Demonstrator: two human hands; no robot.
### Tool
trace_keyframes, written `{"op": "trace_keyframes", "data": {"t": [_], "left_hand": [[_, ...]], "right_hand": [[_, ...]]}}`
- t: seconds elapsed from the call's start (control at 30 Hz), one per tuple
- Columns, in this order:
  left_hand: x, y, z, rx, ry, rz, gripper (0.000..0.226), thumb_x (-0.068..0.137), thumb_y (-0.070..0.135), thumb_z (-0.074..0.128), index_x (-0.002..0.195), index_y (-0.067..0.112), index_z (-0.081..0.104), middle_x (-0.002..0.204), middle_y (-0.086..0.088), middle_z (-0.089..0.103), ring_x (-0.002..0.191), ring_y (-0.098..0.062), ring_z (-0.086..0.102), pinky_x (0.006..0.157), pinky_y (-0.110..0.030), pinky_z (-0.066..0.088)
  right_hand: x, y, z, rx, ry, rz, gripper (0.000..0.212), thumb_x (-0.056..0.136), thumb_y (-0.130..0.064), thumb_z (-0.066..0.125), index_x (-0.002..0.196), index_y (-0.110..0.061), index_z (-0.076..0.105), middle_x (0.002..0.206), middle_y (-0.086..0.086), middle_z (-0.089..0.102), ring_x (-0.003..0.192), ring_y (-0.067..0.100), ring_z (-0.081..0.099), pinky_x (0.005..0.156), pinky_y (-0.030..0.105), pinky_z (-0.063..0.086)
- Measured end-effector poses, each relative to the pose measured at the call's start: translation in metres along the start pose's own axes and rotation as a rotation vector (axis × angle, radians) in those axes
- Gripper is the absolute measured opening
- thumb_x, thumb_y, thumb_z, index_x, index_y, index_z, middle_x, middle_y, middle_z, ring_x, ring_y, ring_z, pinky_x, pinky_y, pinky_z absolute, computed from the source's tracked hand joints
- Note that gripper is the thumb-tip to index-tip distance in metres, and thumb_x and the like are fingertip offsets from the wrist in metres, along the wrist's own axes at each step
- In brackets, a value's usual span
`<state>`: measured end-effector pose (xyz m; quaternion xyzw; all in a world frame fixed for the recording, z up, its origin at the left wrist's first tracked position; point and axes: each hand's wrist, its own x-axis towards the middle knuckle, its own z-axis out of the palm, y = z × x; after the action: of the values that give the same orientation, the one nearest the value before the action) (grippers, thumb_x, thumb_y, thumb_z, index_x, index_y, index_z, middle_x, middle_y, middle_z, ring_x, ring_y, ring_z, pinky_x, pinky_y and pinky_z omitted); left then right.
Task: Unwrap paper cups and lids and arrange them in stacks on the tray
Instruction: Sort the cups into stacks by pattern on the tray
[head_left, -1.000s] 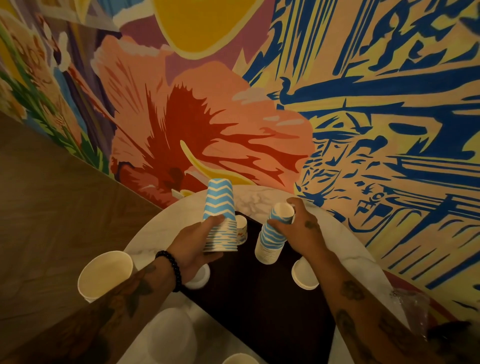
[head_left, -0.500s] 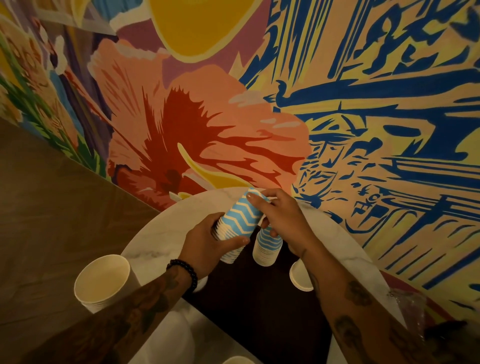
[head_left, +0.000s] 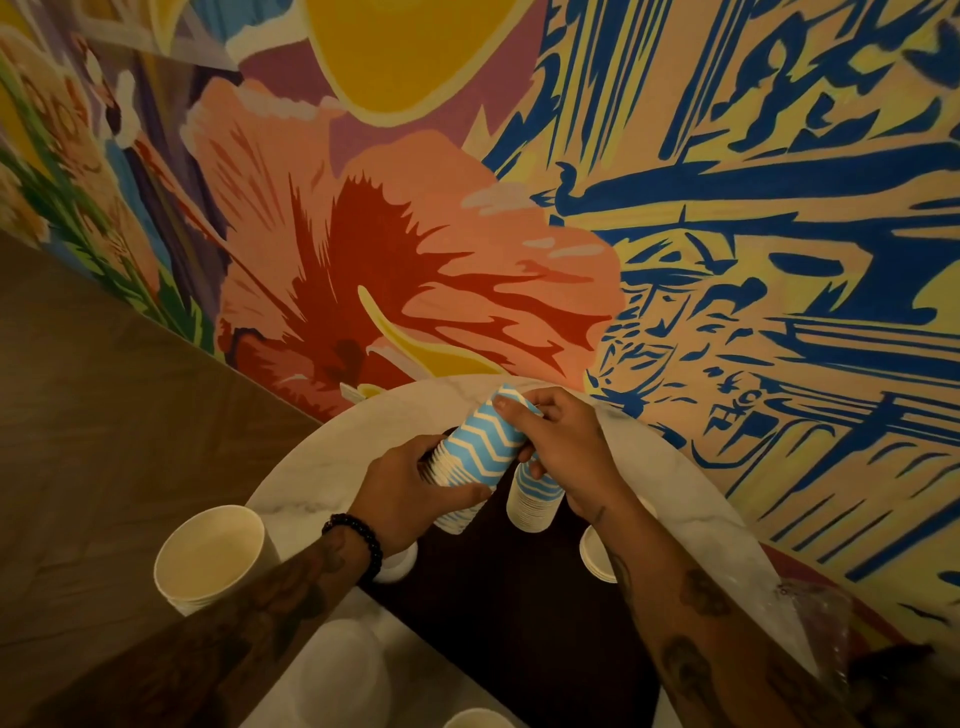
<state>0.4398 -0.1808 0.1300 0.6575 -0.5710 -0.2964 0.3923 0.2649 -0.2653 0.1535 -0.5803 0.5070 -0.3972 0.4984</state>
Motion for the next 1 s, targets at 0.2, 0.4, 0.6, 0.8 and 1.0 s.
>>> {"op": "trace_keyframes", "data": {"t": [0.2, 0.4, 0.6, 0.8, 1.0], "left_hand": [[-0.002, 0.0, -0.002, 0.028, -0.045, -0.04, 0.085, 0.044, 0.077, 0.07, 0.112, 0.026, 0.07, 0.098, 0.013, 0.074, 0.086, -0.001, 0.068, 0.081, -0.028, 0.057], [-0.001, -0.004, -0.001, 0.019, -0.096, -0.106, 0.057, 0.064, 0.052, 0.087, 0.11, 0.023, 0.071, 0.098, 0.012, 0.073, 0.086, -0.002, 0.068, 0.069, -0.015, 0.049], [0.001, -0.011, -0.005, -0.105, -0.051, -0.223, 0.042, 0.071, 0.047, 0.085, 0.1, 0.02, 0.072, 0.095, 0.003, 0.074, 0.086, -0.015, 0.07, 0.077, -0.036, 0.058], [0.0, 0.0, -0.012, -0.47, 0.016, -0.457, 0.028, 0.077, 0.035, 0.082, 0.091, 0.012, 0.074, 0.093, -0.01, 0.076, 0.086, -0.025, 0.072, 0.084, -0.047, 0.06], [-0.004, 0.004, -0.01, -0.563, -0.009, -0.461, 0.033, 0.078, 0.035, 0.081, 0.097, 0.008, 0.074, 0.095, -0.009, 0.077, 0.089, -0.022, 0.074, 0.077, -0.033, 0.062]], "right_hand": [[-0.003, 0.004, -0.001, 0.037, -0.01, 0.009, 0.033, 0.084, -0.043, 0.078, 0.102, -0.017, 0.069, 0.084, 0.006, 0.073, 0.057, 0.02, 0.059, 0.049, 0.03, 0.048], [-0.002, -0.001, -0.008, 0.099, 0.059, -0.029, 0.017, 0.092, -0.033, 0.072, 0.104, -0.021, 0.068, 0.084, 0.0, 0.068, 0.059, 0.013, 0.059, 0.049, 0.026, 0.046], [0.015, -0.022, -0.039, 0.066, 0.374, -0.243, 0.03, 0.085, -0.044, 0.075, 0.108, -0.03, 0.063, 0.102, -0.01, 0.068, 0.086, 0.013, 0.066, 0.068, 0.029, 0.053], [0.019, 0.002, -0.047, -0.316, 0.259, -0.263, 0.048, 0.082, -0.038, 0.08, 0.121, -0.024, 0.057, 0.108, -0.011, 0.063, 0.096, 0.009, 0.061, 0.082, 0.028, 0.051], [0.022, 0.037, -0.04, -0.468, 0.191, -0.156, 0.049, 0.081, -0.038, 0.082, 0.119, -0.023, 0.053, 0.11, -0.004, 0.063, 0.102, 0.018, 0.059, 0.085, 0.036, 0.05]]}}
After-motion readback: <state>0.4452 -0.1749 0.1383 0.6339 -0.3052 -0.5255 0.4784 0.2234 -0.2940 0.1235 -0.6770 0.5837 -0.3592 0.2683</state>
